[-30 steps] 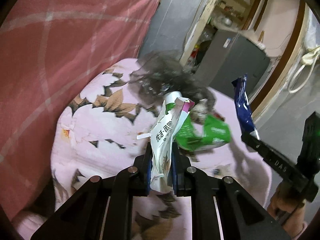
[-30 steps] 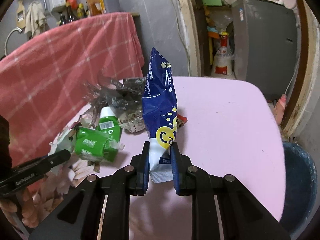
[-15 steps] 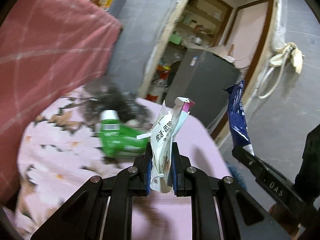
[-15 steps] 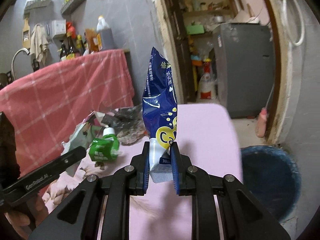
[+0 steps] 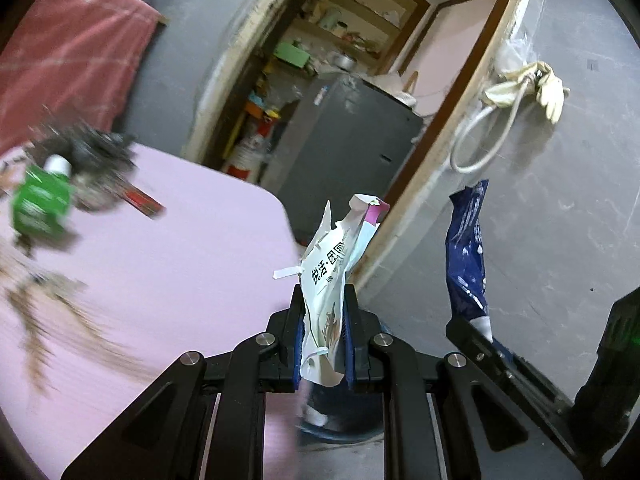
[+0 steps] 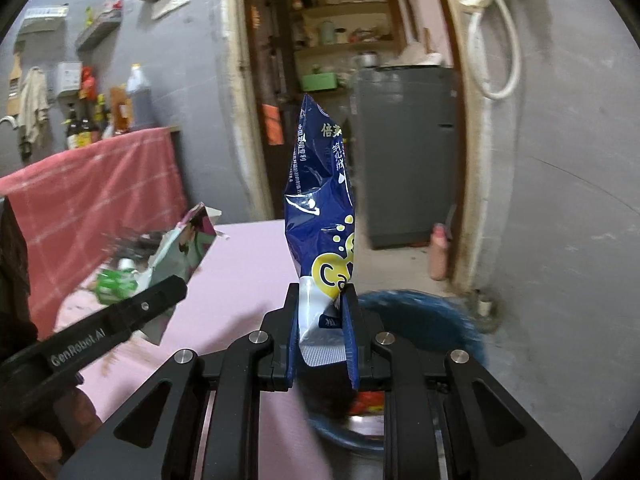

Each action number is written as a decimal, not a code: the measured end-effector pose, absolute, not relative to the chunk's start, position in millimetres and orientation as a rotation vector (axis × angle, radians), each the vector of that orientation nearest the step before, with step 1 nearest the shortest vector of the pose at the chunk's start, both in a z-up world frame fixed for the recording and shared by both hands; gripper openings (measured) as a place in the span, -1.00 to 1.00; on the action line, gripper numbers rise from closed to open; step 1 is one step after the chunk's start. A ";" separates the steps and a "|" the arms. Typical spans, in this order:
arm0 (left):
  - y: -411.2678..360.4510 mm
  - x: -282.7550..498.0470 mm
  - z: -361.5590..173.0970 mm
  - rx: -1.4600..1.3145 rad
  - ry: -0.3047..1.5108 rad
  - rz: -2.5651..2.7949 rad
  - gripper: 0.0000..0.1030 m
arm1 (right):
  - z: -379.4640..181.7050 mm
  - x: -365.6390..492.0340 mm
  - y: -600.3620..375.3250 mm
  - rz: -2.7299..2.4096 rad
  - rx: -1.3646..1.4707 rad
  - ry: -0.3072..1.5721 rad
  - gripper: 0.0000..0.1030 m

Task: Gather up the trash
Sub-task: 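Carry the white packet with the left gripper while the right gripper carries the blue bag to the bin, then open the left gripper over the blue bin while the right gripper releases the blue bag into it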

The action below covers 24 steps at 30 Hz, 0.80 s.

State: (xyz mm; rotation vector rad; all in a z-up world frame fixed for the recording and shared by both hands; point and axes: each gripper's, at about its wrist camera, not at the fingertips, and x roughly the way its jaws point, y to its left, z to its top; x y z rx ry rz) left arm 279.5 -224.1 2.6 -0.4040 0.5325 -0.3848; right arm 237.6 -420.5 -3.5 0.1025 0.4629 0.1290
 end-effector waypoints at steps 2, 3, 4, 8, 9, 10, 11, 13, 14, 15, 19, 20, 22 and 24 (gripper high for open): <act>-239.5 283.6 -2.5 -0.402 0.542 -0.400 -0.75 | -12.9 240.0 -438.4 0.102 0.112 0.476 -0.68; -247.1 285.4 -4.0 -0.400 0.545 -0.407 -0.75 | -19.5 242.1 -448.2 0.087 0.119 0.486 -0.68; -257.1 289.4 -6.7 -0.397 0.550 -0.410 -0.75 | -24.3 244.3 -454.0 0.075 0.123 0.492 -0.68; -286.7 303.3 -19.1 -0.385 0.581 -0.414 -0.75 | -48.7 253.0 -481.2 0.033 0.158 0.517 -0.68; -293.2 308.2 -22.8 -0.375 0.591 -0.413 -0.75 | -53.8 254.5 -485.4 0.028 0.166 0.522 -0.68; -295.8 308.3 -26.5 -0.368 0.595 -0.410 -0.75 | -59.7 256.4 -490.0 0.022 0.174 0.529 -0.68; -300.5 311.4 -29.9 -0.358 0.604 -0.408 -0.75 | -64.6 257.0 -494.3 0.021 0.181 0.535 -0.68; -308.7 318.4 -40.1 -0.336 0.634 -0.401 -0.75 | -74.4 260.9 -499.4 0.016 0.191 0.551 -0.68; -311.6 320.5 -43.5 -0.328 0.643 -0.397 -0.75 | -80.1 262.9 -502.3 0.015 0.197 0.562 -0.68; -314.7 321.3 -48.7 -0.318 0.653 -0.393 -0.75 | -85.8 264.5 -505.5 0.017 0.206 0.576 -0.68; -321.6 327.4 -59.6 -0.287 0.678 -0.382 -0.75 | -96.3 274.0 -510.2 0.023 0.211 0.612 -0.67; -322.7 327.7 -62.5 -0.285 0.682 -0.381 -0.75 | -99.0 276.1 -511.6 0.023 0.216 0.620 -0.67; -325.8 329.8 -67.7 -0.276 0.699 -0.376 -0.75 | -101.2 281.0 -514.0 0.028 0.226 0.633 -0.67; -327.1 332.5 -70.7 -0.267 0.713 -0.372 -0.74 | -103.2 283.0 -513.7 0.033 0.228 0.642 -0.67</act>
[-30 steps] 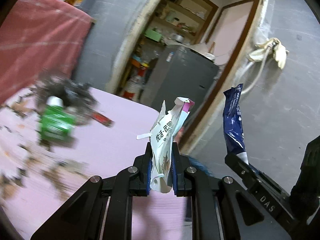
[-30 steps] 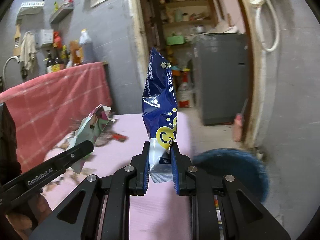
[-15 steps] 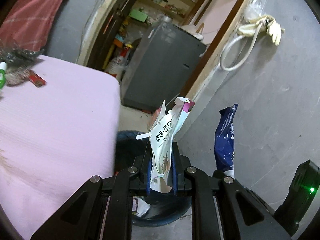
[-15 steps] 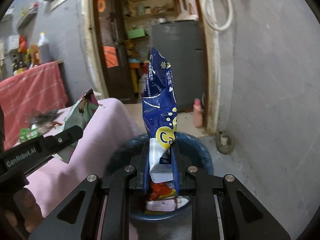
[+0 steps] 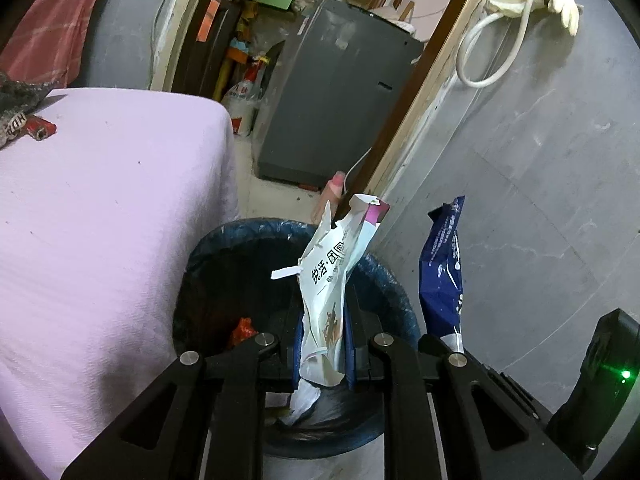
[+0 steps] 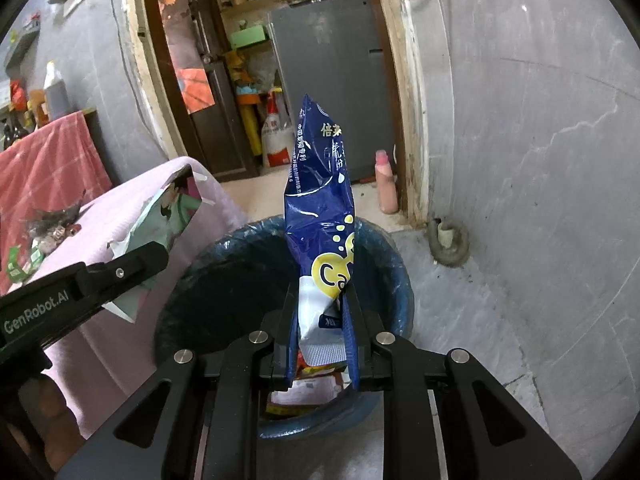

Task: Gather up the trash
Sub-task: 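Open the left gripper over the blue bin while the right gripper releases the blue bag into it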

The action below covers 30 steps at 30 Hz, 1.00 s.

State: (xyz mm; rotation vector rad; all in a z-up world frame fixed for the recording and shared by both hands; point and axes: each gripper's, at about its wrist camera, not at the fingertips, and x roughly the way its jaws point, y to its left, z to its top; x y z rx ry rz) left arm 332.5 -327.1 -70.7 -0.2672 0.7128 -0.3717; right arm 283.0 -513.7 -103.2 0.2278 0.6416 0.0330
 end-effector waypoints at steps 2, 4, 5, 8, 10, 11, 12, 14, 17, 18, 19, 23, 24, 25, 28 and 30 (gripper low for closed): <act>-328.6 333.0 -74.7 -0.264 0.723 -0.372 -0.73 | -104.2 284.5 -514.1 0.040 0.227 0.648 -0.66; -326.6 332.9 -76.3 -0.260 0.729 -0.369 -0.73 | -105.8 285.1 -513.8 0.040 0.223 0.653 -0.66; -326.3 333.6 -76.6 -0.259 0.732 -0.367 -0.73 | -106.1 285.2 -514.0 0.042 0.224 0.655 -0.65; -326.2 335.7 -78.9 -0.260 0.745 -0.359 -0.73 | -108.0 287.3 -515.0 0.042 0.230 0.661 -0.64; -325.2 338.5 -80.6 -0.267 0.757 -0.349 -0.71 | -108.5 288.2 -516.3 0.045 0.236 0.664 -0.64; -325.2 339.0 -80.7 -0.267 0.761 -0.345 -0.67 | -108.6 288.6 -516.6 0.045 0.235 0.664 -0.63; -324.6 340.0 -81.7 -0.271 0.766 -0.344 -0.64 | -108.8 288.8 -516.6 0.048 0.237 0.664 -0.63; -323.3 339.6 -81.5 -0.275 0.770 -0.341 -0.57 | -108.6 289.4 -515.8 0.047 0.238 0.667 -0.63; -323.0 336.6 -81.6 -0.276 0.764 -0.346 -0.46 | -108.9 289.6 -517.7 0.049 0.241 0.667 -0.56; -323.1 335.9 -81.3 -0.273 0.762 -0.348 -0.45 | -108.9 289.2 -518.5 0.049 0.243 0.665 -0.47; -324.2 336.3 -79.8 -0.268 0.758 -0.348 -0.44 | -108.8 288.7 -519.1 0.049 0.244 0.662 -0.44; -323.3 334.1 -76.5 -0.271 0.748 -0.352 -0.38 | -103.0 286.1 -519.4 0.054 0.236 0.649 -0.43; -322.8 333.3 -74.8 -0.272 0.743 -0.350 -0.37 | -101.0 285.7 -518.6 0.052 0.234 0.647 -0.43; -322.1 332.0 -72.2 -0.275 0.733 -0.349 -0.35 | -98.2 285.1 -518.7 0.051 0.231 0.645 -0.43; -320.3 327.9 -61.1 -0.273 0.701 -0.351 -0.27 | -83.8 279.0 -519.6 0.038 0.211 0.617 -0.40; -316.7 323.4 -51.5 -0.274 0.674 -0.351 -0.20 | -73.1 273.7 -519.1 0.035 0.209 0.594 -0.32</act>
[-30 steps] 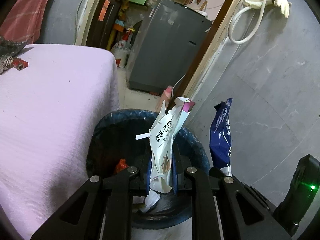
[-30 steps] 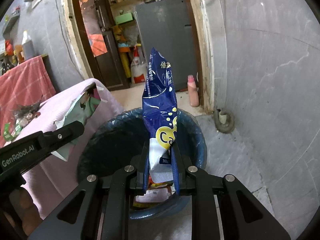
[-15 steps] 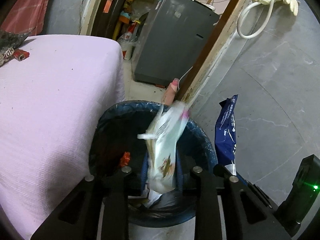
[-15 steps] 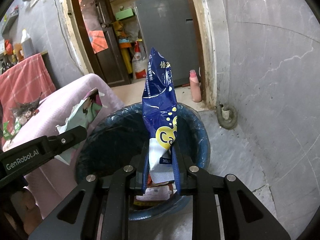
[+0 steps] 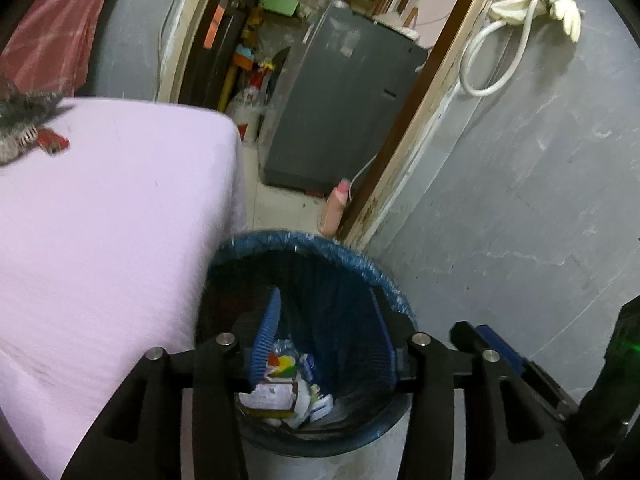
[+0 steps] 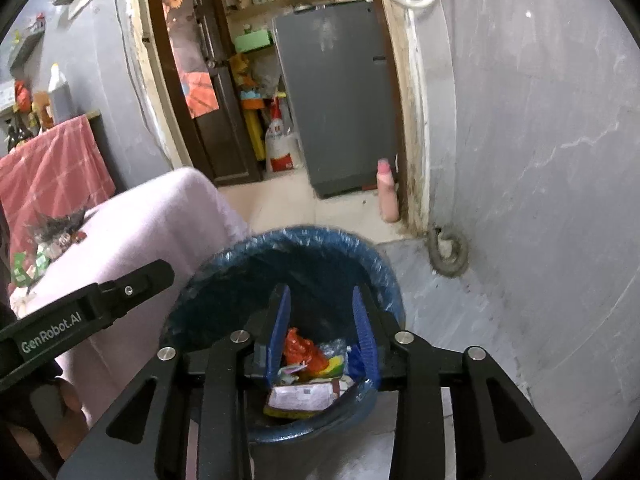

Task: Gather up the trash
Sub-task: 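Open the left gripper over the blue bin while the right gripper releases the blue bag into it, then move both grippers back over the table toward the remaining trash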

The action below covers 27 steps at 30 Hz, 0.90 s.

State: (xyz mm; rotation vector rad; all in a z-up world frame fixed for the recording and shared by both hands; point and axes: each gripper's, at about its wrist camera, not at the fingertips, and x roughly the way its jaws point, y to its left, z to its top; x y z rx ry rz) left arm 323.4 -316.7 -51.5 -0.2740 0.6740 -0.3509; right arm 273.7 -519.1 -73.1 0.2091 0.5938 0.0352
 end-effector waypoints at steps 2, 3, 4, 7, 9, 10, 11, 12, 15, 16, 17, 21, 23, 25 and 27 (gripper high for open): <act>-313.1 321.2 -43.3 -0.263 0.660 -0.344 -0.16 | -62.1 267.2 -518.3 0.030 0.200 0.567 -0.21; -309.7 318.9 -37.2 -0.260 0.647 -0.344 -0.16 | -54.8 262.6 -516.5 0.028 0.196 0.549 -0.12; -306.6 317.1 -32.3 -0.257 0.637 -0.344 -0.13 | -49.6 259.4 -515.2 0.026 0.194 0.536 -0.08; -294.0 307.8 -16.4 -0.248 0.600 -0.337 0.08 | -31.6 249.6 -506.1 0.025 0.187 0.500 0.03; -284.6 302.2 -5.8 -0.238 0.571 -0.328 0.13 | -21.4 244.1 -498.9 0.027 0.180 0.480 0.11; -278.9 299.1 -0.4 -0.224 0.557 -0.322 0.16 | -16.8 242.3 -495.3 0.029 0.176 0.473 0.12; -274.1 297.1 3.7 -0.214 0.547 -0.316 0.18 | -11.1 240.3 -490.5 0.030 0.172 0.465 0.15; -266.6 294.2 9.1 -0.202 0.535 -0.305 0.19 | -4.4 238.1 -484.8 0.032 0.168 0.453 0.23; -244.5 287.8 20.1 -0.188 0.514 -0.272 0.51 | 11.7 231.9 -472.8 0.036 0.161 0.420 0.42; -237.3 285.0 22.5 -0.191 0.505 -0.259 0.55 | 18.6 229.1 -466.9 0.039 0.159 0.406 0.45; -228.7 282.8 24.5 -0.194 0.494 -0.248 0.56 | 24.3 226.8 -461.0 0.041 0.158 0.395 0.50; -192.3 272.2 33.5 -0.183 0.473 -0.199 0.64 | 38.9 221.3 -440.3 0.062 0.162 0.365 0.67; -177.3 267.4 38.6 -0.173 0.460 -0.172 0.72 | 44.1 221.0 -428.5 0.074 0.169 0.355 0.79; -161.4 262.8 41.6 -0.164 0.446 -0.146 0.74 | 46.8 219.3 -415.8 0.089 0.175 0.346 0.94; -145.0 258.9 43.1 -0.160 0.442 -0.122 0.86 | 48.8 220.3 -402.8 0.110 0.180 0.340 1.00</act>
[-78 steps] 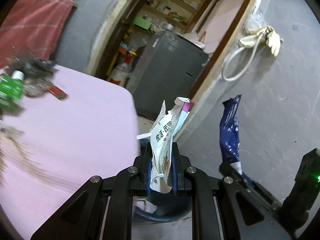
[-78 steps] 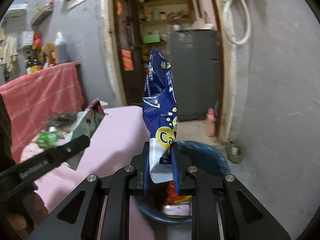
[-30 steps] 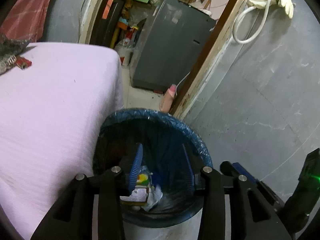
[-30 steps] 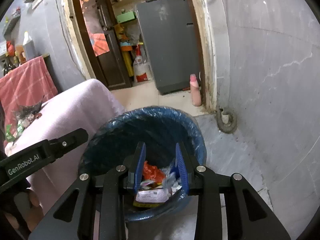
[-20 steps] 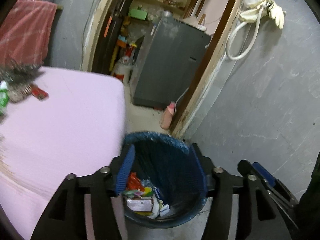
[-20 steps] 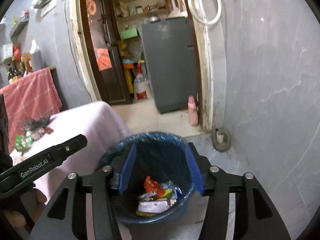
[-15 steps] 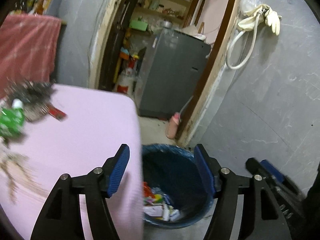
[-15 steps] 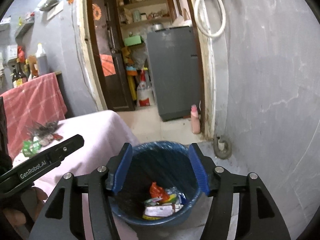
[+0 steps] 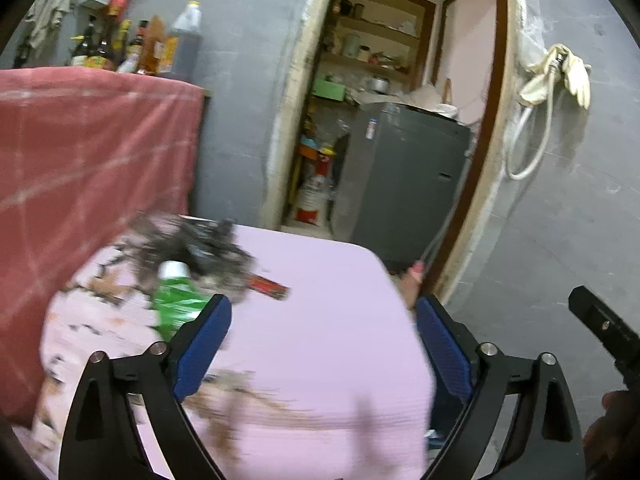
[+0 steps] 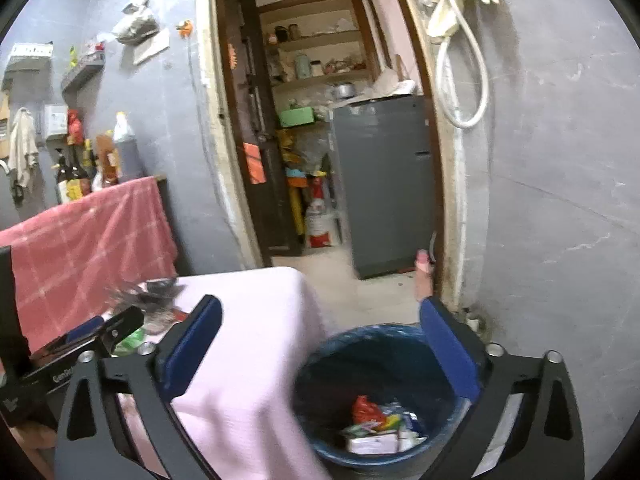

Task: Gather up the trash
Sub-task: 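Move both grippers back over the table toward the remaining trash, then close the left gripper on the green carton while the right gripper approaches the red lighter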

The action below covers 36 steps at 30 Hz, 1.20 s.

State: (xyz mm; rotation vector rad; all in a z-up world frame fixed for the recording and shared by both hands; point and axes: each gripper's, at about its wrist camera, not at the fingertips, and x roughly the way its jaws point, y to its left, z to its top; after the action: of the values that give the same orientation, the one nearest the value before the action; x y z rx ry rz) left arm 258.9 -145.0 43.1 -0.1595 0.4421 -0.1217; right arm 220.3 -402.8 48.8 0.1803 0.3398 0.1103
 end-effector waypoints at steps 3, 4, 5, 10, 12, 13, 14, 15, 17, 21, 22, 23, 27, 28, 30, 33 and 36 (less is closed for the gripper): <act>-116.4 250.7 42.5 -0.156 0.429 -0.084 0.87 | 51.9 221.9 -381.0 0.140 0.192 0.329 1.00; -109.2 249.4 41.9 -0.152 0.428 -0.073 0.87 | 51.7 222.8 -372.7 0.154 0.199 0.323 1.00; -99.7 247.5 41.5 -0.147 0.427 -0.059 0.88 | 51.6 223.5 -367.5 0.164 0.205 0.320 1.00; -55.8 241.8 34.1 -0.140 0.435 0.002 0.88 | 48.6 229.9 -328.2 0.234 0.213 0.304 1.00; -38.1 242.5 28.5 -0.150 0.447 0.022 0.88 | 45.8 235.6 -312.4 0.257 0.202 0.312 1.00; -30.3 243.9 26.0 -0.159 0.456 0.030 0.88 | 44.2 238.1 -305.7 0.266 0.195 0.318 1.00; -22.5 245.5 23.0 -0.169 0.467 0.037 0.88 | 41.4 242.5 -296.8 0.279 0.187 0.329 1.00; -15.7 247.3 20.3 -0.179 0.479 0.042 0.88 | 39.3 246.7 -289.8 0.290 0.181 0.339 1.00; -1.1 251.5 13.3 -0.203 0.505 0.054 0.88 | 34.7 252.9 -278.6 0.307 0.174 0.357 1.00; 19.0 261.8 4.8 -0.216 0.546 0.089 0.88 | 23.2 267.3 -256.4 0.353 0.160 0.403 1.00; 23.8 263.6 2.9 -0.217 0.555 0.093 0.88 | 20.8 270.4 -251.3 0.359 0.153 0.413 1.00; 27.5 266.9 1.8 -0.217 0.566 0.097 0.88 | 18.3 275.8 -244.9 0.369 0.141 0.427 1.00; 40.6 280.4 -2.4 -0.227 0.607 0.089 0.88 | 10.7 295.0 -228.7 0.395 0.114 0.477 1.00; 42.6 283.3 -3.5 -0.234 0.615 0.080 0.88 | 8.7 298.7 -227.0 0.396 0.110 0.490 1.00; 44.0 288.3 -4.8 -0.239 0.629 0.059 0.87 | 4.5 310.0 -221.8 0.403 0.103 0.520 1.00; 40.8 295.6 -6.6 -0.229 0.642 0.029 0.83 | -0.9 325.2 -217.9 0.416 0.097 0.570 0.91; 36.4 304.9 -8.9 -0.218 0.667 -0.014 0.57 | -6.6 338.6 -215.1 0.416 0.072 0.616 0.68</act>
State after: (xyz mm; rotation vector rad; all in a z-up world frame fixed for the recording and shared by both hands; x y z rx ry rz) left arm 304.9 36.4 -8.9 -0.2177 0.6667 -0.0141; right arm 338.6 -215.1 -6.6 0.0717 0.6165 0.4156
